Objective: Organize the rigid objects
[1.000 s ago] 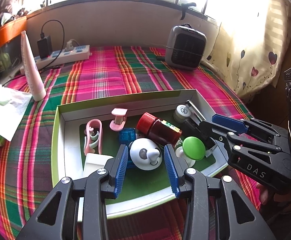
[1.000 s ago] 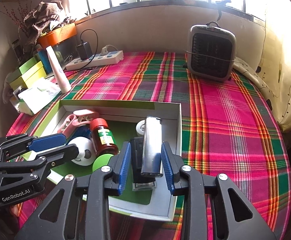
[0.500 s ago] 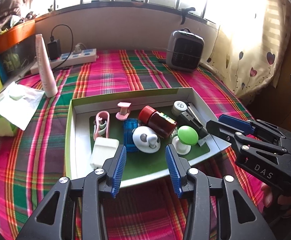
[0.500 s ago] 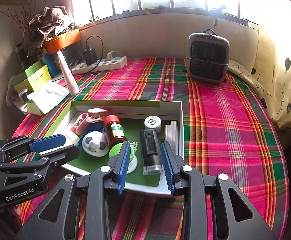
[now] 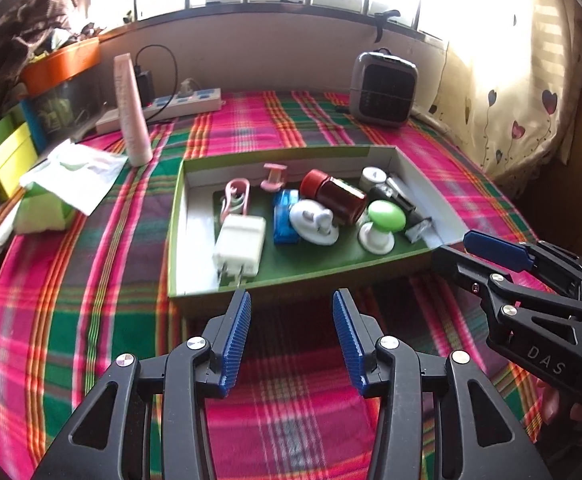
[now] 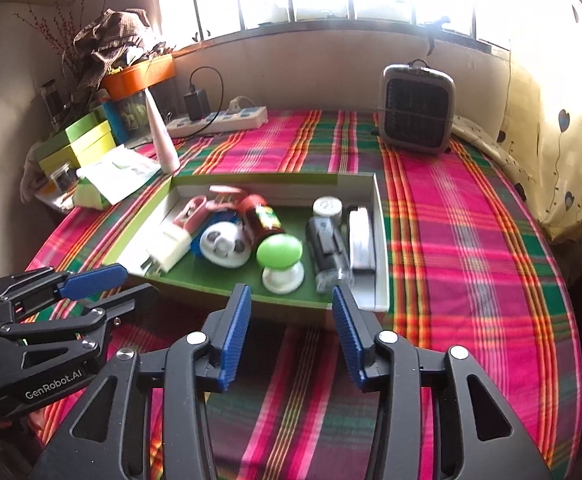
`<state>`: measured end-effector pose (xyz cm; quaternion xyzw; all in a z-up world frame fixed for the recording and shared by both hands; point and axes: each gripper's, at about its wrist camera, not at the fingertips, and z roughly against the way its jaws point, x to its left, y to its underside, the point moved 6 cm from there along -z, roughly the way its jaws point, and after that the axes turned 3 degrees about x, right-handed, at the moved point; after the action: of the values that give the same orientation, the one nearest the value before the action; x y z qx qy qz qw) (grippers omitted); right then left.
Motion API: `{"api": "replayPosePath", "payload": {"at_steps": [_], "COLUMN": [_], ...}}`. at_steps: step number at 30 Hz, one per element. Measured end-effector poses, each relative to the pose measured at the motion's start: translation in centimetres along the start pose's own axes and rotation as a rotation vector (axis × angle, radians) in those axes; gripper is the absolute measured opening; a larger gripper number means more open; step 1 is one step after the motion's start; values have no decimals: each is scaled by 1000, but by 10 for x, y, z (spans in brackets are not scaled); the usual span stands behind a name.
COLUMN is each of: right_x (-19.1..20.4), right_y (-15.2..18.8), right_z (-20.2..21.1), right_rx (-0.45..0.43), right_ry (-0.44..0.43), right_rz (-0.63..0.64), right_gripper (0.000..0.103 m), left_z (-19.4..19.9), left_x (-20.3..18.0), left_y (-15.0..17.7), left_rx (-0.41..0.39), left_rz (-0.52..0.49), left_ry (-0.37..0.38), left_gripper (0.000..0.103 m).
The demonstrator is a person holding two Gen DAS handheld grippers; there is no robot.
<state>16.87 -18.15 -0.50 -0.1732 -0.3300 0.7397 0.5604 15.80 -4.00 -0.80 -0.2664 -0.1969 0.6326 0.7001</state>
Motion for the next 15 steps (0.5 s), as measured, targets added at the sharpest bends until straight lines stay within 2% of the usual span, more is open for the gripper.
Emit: {"api": "replayPosePath", "payload": {"at_steps": [6,15], "right_x": [5,5], "right_y": [19,36], "right_z": [-4,-6], "right_rx": [35,75], "right_ry": [28,102], "right_rz": [6,13], "right_gripper": [47,51], "left_z": [1,-5], "left_x": [5,7], "left_y": [22,37], "left_rx": [18,53], "left_rz": [16,41], "left_ry": [-51,-69], "left_gripper": [43,43]}}
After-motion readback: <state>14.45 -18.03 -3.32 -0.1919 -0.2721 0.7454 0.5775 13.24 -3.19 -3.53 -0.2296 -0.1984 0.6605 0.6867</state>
